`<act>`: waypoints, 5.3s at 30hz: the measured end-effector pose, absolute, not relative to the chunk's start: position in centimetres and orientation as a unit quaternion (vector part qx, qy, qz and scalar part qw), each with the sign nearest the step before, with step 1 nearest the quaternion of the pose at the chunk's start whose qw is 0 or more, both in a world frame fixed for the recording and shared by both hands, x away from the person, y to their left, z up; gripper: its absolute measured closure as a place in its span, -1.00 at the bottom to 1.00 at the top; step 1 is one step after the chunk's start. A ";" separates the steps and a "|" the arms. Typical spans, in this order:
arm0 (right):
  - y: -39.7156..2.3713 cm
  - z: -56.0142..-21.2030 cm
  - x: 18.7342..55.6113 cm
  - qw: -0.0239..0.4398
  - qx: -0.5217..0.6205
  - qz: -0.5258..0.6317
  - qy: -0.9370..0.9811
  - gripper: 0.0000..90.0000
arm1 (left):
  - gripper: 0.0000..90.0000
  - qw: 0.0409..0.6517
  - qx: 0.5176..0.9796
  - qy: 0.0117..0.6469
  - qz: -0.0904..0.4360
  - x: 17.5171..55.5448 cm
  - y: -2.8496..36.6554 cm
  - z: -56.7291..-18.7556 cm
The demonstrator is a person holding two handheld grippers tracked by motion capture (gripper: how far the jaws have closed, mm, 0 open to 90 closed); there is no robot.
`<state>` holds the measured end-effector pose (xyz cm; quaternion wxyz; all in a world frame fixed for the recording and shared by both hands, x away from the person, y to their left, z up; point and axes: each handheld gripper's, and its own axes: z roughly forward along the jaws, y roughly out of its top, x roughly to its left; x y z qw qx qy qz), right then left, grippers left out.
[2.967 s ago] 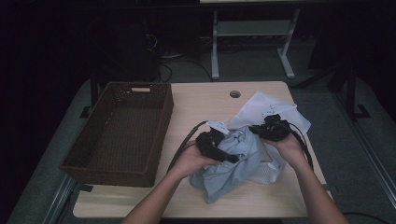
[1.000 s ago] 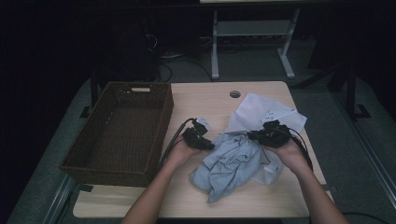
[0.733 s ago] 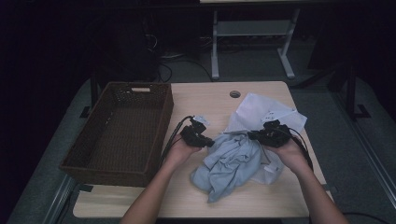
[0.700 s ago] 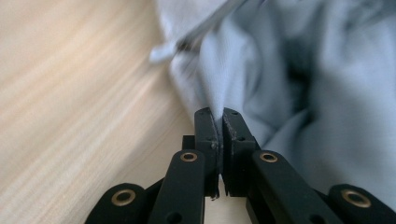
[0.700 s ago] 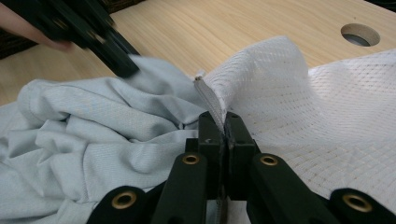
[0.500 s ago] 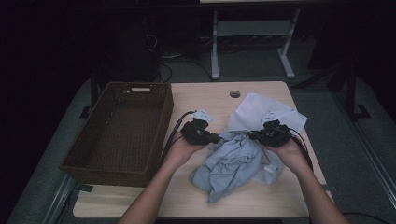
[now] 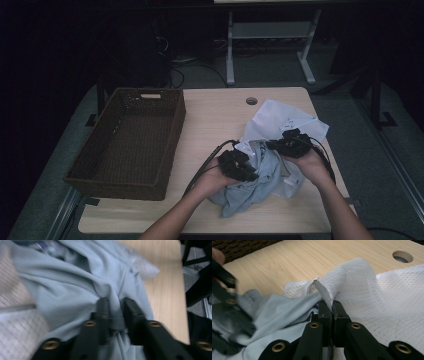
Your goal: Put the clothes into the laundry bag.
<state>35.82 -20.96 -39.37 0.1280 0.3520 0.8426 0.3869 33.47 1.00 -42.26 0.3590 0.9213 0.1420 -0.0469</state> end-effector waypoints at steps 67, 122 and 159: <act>-20.3 -40.6 32.7 0.116 0.317 0.385 0.859 0.94 | -0.49 0.337 0.911 0.238 0.007 34.5 5.6 -44.8; -19.7 -38.5 31.9 0.105 0.306 0.423 0.846 0.94 | -0.24 0.421 0.874 0.241 0.002 34.6 4.1 -42.2; -18.0 -39.1 31.5 0.078 0.291 0.407 0.862 0.94 | 0.80 0.411 0.882 0.227 0.037 32.4 6.3 -42.5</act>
